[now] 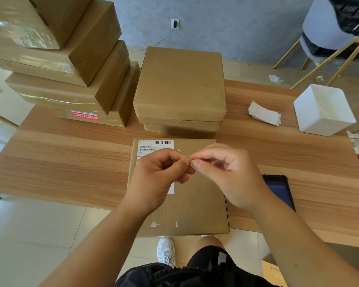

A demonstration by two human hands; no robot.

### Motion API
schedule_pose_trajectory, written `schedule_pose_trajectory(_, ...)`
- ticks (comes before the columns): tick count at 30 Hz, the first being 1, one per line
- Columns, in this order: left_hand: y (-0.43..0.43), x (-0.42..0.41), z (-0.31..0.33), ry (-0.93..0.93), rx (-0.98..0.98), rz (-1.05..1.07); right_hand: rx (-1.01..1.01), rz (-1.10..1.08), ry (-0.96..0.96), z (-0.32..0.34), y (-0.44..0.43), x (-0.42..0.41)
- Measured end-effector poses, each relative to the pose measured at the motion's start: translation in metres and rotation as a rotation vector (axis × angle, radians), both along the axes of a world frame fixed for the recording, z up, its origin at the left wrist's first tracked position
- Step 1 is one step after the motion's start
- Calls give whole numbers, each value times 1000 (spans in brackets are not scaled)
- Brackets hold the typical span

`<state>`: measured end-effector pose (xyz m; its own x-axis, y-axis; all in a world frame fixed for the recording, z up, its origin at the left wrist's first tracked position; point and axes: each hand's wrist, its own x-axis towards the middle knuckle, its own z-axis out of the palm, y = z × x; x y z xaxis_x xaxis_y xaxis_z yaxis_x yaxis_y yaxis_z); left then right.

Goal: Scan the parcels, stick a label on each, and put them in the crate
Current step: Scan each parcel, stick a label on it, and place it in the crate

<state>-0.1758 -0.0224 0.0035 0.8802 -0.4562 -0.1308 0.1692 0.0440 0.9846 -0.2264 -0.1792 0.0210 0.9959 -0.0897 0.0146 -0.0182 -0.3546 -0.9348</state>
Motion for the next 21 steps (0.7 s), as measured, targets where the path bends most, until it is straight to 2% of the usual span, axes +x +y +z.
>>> schedule_pose_trajectory(4, -1, 0, 0, -96, 90, -39, 42, -11, 45, -1, -3, 2)
schedule_pose_trajectory(8, -2, 3, -1, -111, 105, -27, 209, -92, 105, -5, -2, 3)
schedule_pose_trajectory(15, -4, 14, -14, 140, 57, 104, 786, -626, 326, -20, -21, 5)
schedule_pose_trajectory(18, -9, 19, -21, 282, 17, 177, 890, -815, 363, -29, -38, -1)
schedule_pose_trajectory(21, -17, 23, -29, 384, -4, 225, 905, -957, 367, -39, -56, -11)
